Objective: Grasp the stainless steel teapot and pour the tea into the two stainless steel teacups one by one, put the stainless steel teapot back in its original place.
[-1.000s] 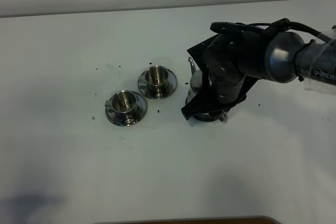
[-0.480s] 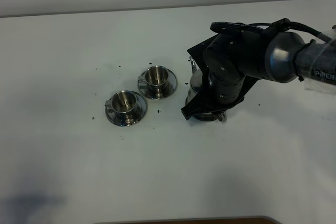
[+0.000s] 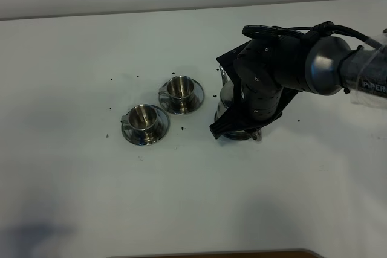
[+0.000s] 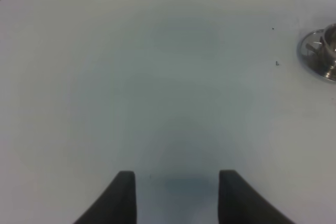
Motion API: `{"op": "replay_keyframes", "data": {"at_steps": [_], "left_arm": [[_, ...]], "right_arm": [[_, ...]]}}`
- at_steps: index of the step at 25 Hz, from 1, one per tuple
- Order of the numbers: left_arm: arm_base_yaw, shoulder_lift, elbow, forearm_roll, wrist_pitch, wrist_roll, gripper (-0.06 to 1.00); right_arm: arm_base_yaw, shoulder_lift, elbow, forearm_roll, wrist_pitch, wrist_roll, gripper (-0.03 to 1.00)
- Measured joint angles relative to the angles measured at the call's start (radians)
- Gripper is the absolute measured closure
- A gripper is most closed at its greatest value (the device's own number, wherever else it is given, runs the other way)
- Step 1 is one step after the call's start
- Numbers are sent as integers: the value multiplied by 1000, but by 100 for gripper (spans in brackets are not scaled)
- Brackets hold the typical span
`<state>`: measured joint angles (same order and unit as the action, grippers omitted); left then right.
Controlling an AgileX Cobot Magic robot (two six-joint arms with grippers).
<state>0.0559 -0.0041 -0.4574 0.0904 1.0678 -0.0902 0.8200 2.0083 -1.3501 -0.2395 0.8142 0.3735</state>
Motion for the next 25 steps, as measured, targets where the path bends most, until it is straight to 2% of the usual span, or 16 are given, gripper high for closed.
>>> {"op": "replay_keyframes", "data": {"at_steps": [22,25], "left_arm": [[0,0,0,0,0,-1,52],[0,0,0,0,0,-1,52]], "right_arm": [[0,-47,1,-8,20,-1,77],[0,-69,1,-14,20,-28,77]]}}
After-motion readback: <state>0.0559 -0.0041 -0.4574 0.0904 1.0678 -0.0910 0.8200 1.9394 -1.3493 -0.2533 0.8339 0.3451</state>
